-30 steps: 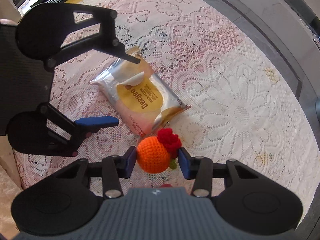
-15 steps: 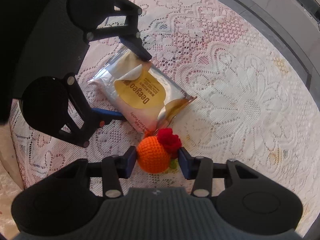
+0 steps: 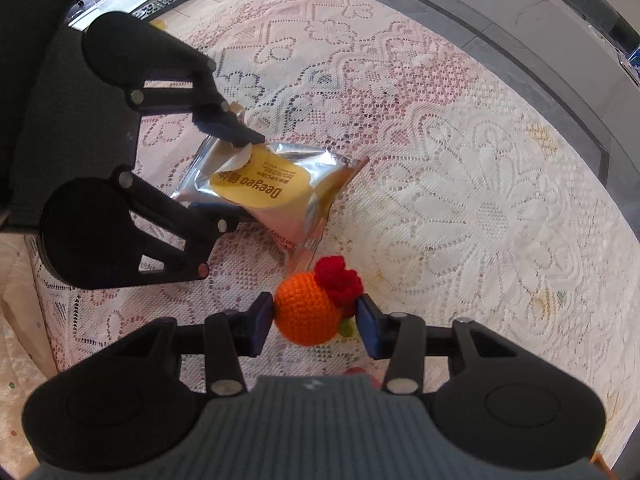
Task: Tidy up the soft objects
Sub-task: 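Carry the snack packet and crocheted ball with both grippers over the orange box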
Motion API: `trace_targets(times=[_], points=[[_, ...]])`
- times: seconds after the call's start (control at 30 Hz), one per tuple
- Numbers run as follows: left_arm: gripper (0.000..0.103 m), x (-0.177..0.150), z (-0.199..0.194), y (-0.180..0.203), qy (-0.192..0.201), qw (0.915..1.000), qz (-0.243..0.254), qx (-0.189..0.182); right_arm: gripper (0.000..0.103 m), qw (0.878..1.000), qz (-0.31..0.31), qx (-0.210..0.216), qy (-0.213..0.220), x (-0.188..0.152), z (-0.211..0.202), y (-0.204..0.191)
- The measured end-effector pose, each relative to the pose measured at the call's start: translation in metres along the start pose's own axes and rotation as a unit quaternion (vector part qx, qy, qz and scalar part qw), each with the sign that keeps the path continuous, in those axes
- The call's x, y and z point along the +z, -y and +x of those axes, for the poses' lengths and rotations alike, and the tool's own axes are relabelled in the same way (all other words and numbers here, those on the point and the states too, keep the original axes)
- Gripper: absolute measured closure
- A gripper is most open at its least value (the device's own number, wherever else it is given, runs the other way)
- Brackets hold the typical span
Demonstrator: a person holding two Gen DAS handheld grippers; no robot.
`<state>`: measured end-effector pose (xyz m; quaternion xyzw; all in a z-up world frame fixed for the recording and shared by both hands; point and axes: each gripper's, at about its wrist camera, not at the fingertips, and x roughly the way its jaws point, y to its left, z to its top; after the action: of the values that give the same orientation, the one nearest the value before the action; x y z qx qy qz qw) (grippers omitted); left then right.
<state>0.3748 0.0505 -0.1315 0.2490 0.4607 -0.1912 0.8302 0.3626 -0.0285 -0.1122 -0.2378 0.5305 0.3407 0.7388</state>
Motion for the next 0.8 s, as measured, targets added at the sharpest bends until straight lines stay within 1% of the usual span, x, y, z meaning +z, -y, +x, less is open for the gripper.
trace_targets(times=[0.13, 0.27, 0.37, 0.43, 0.5, 0.6, 0.67, 0.8], points=[[0.051, -0.003, -0.030, 0.003, 0.013, 0.9990, -0.040, 0.014, 0.058, 1.000, 0.014, 0.005, 0.025, -0.005, -0.020, -0.010], [0.051, -0.009, -0.066, 0.012, 0.027, 0.9967, -0.073, 0.022, 0.058, 0.997, 0.037, 0.011, 0.063, -0.020, -0.051, -0.019], [0.051, -0.013, -0.097, 0.019, 0.055, 0.9937, -0.096, 0.016, 0.058, 0.994, 0.056, 0.012, 0.096, -0.037, -0.083, -0.022], [0.051, -0.011, -0.117, 0.026, 0.072, 0.9914, -0.109, 0.009, 0.058, 0.990, 0.067, 0.007, 0.121, -0.052, -0.108, -0.022], [0.051, -0.006, -0.136, 0.034, 0.092, 0.9885, -0.120, -0.006, 0.058, 0.986, 0.083, -0.004, 0.143, -0.070, -0.133, -0.018], [0.051, 0.006, -0.160, 0.055, 0.120, 0.9852, -0.120, -0.024, 0.058, 0.979, 0.115, -0.011, 0.168, -0.101, -0.170, -0.005], [0.051, 0.016, -0.171, 0.073, 0.133, 0.9841, -0.114, -0.031, 0.058, 0.975, 0.131, -0.030, 0.178, -0.124, -0.191, 0.004], [0.051, 0.038, -0.179, 0.110, 0.154, 0.9809, -0.102, -0.061, 0.058, 0.967, 0.163, -0.075, 0.179, -0.170, -0.222, 0.024]])
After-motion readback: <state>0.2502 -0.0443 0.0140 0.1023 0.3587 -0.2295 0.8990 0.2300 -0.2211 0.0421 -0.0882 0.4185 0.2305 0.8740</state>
